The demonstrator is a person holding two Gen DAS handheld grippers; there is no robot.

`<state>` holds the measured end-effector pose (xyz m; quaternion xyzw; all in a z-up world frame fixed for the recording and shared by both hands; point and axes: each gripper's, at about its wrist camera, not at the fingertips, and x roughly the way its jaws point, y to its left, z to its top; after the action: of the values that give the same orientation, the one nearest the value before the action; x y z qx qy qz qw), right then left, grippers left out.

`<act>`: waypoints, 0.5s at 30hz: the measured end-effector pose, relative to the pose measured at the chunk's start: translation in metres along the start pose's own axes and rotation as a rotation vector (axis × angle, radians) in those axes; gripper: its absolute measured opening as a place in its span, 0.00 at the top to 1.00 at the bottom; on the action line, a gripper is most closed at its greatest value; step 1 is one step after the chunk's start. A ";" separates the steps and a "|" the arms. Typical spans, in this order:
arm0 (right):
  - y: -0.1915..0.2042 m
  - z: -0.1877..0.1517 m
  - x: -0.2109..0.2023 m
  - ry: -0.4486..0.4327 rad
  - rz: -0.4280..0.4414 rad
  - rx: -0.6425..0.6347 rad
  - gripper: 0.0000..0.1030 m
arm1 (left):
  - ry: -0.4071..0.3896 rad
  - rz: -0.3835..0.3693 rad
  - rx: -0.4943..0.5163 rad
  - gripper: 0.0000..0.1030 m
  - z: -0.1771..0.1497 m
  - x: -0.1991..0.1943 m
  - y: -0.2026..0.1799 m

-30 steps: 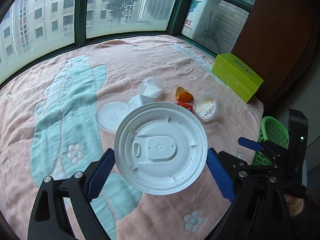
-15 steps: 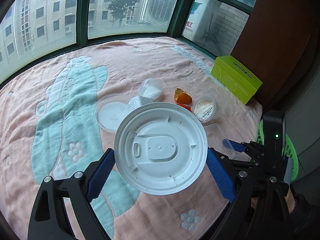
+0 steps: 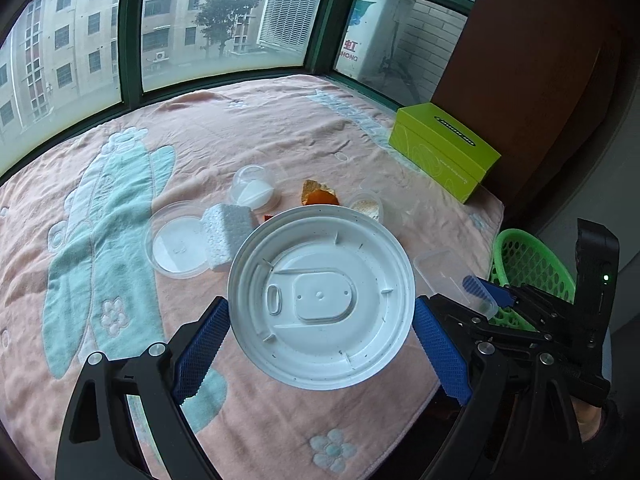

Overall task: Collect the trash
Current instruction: 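Grasp the white plastic lid with the left tool while the right tool grasps the clear tray, then carry the lid and clear tray to the green basket and release both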

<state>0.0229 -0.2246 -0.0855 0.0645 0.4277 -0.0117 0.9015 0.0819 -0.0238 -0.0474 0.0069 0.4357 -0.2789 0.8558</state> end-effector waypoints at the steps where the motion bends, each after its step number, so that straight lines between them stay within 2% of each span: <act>1: -0.004 -0.001 -0.005 -0.008 -0.007 0.005 0.43 | 0.000 -0.005 0.007 0.14 0.001 0.001 -0.005; 15: -0.077 -0.019 -0.066 -0.085 -0.144 0.134 0.43 | -0.001 -0.088 0.132 0.14 0.023 0.018 -0.090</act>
<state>-0.0392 -0.3003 -0.0549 0.0931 0.3907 -0.1077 0.9095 0.0636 -0.1144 -0.0253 0.0441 0.4159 -0.3445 0.8405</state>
